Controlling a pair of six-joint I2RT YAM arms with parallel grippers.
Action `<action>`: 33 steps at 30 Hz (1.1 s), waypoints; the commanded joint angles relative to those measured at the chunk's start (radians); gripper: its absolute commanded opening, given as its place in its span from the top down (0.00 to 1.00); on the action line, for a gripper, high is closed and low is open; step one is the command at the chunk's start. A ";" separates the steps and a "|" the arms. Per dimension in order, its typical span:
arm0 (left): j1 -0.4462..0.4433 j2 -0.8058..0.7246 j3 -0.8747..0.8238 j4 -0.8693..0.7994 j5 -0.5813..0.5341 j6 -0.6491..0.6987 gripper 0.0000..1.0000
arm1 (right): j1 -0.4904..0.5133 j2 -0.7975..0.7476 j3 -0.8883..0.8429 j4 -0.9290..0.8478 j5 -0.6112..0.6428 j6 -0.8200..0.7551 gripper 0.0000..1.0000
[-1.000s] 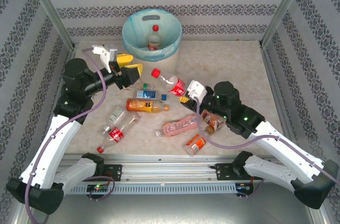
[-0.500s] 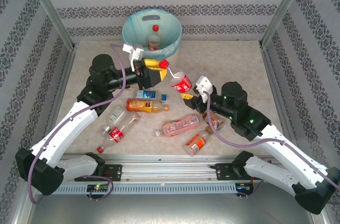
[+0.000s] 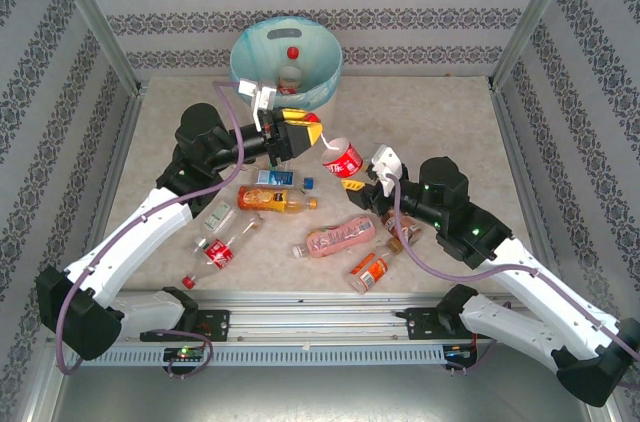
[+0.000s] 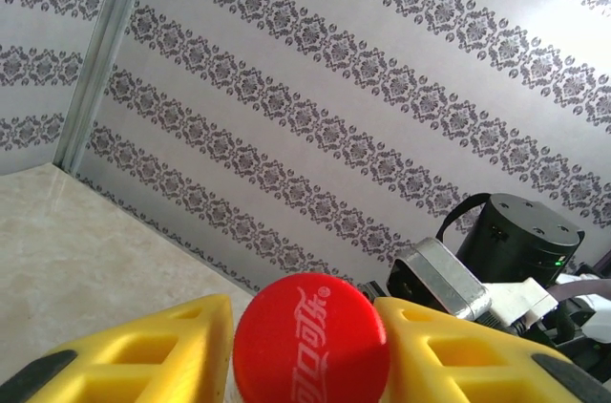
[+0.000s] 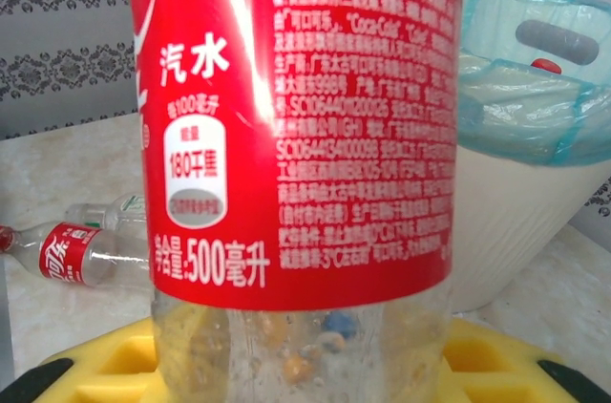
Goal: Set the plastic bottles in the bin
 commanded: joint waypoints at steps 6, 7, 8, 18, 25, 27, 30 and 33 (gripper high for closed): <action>-0.017 -0.014 0.003 -0.014 -0.043 0.046 0.80 | 0.025 0.023 0.006 0.028 -0.050 0.001 0.56; -0.018 -0.016 0.003 -0.019 -0.051 0.050 0.84 | 0.027 0.026 0.007 0.028 -0.048 0.001 0.55; -0.017 -0.019 0.004 -0.025 -0.066 0.054 0.88 | 0.030 0.029 0.010 0.029 -0.041 0.000 0.51; -0.017 -0.042 0.085 -0.163 -0.308 0.140 1.00 | 0.080 -0.030 0.025 0.026 0.179 -0.001 0.16; -0.012 -0.013 0.217 -0.234 -0.389 0.163 1.00 | 0.082 -0.107 0.016 0.020 0.270 -0.013 0.12; -0.012 0.002 0.264 -0.254 -0.402 0.180 1.00 | 0.082 -0.123 0.016 0.020 0.298 -0.026 0.12; -0.011 0.028 0.343 -0.308 -0.465 0.232 1.00 | 0.082 -0.142 0.013 0.034 0.340 -0.047 0.12; -0.004 0.061 0.414 -0.357 -0.542 0.300 1.00 | 0.081 -0.154 0.008 0.045 0.378 -0.066 0.12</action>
